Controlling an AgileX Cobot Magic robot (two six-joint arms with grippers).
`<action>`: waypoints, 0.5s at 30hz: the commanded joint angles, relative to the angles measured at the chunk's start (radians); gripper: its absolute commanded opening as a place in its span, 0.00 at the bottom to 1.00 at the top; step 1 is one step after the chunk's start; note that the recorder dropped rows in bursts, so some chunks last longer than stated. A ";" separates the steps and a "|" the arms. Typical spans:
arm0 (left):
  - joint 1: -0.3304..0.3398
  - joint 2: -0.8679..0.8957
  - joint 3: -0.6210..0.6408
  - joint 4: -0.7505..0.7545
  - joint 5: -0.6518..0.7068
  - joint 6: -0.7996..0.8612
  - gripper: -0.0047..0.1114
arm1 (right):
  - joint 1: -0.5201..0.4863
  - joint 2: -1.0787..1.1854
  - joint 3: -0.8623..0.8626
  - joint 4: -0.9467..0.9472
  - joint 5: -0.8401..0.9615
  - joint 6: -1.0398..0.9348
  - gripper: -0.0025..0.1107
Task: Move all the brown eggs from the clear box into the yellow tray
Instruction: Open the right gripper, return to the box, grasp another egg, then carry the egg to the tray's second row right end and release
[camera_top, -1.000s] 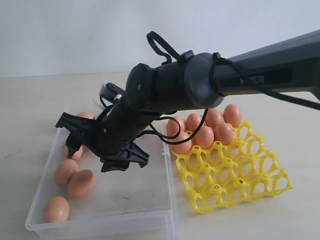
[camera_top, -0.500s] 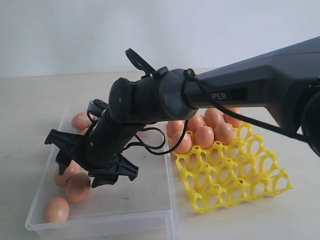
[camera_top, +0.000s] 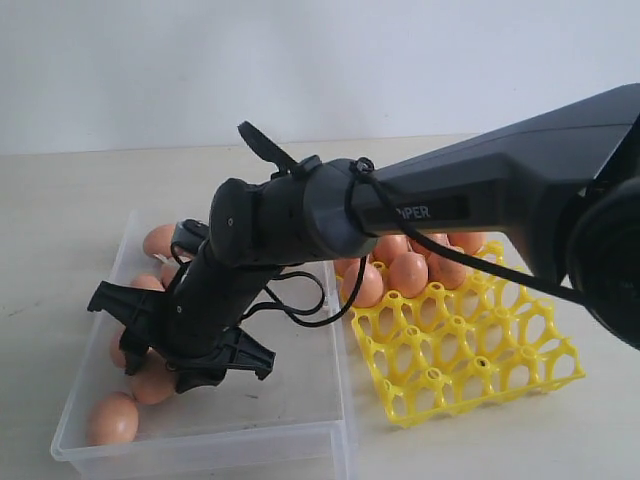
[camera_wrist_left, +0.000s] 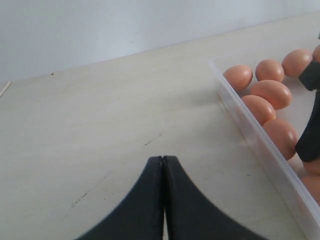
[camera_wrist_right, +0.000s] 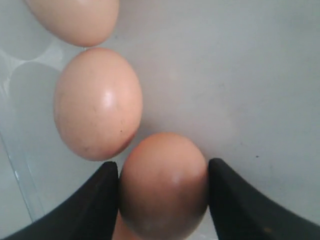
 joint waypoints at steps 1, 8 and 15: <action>0.002 -0.006 -0.004 -0.008 -0.008 -0.003 0.04 | 0.004 0.001 -0.006 -0.011 -0.006 -0.005 0.02; 0.002 -0.006 -0.004 -0.008 -0.008 -0.007 0.04 | 0.004 -0.181 0.180 -0.320 -0.400 -0.051 0.02; 0.002 -0.006 -0.004 -0.008 -0.008 -0.007 0.04 | -0.078 -0.434 0.526 -0.434 -0.875 -0.290 0.02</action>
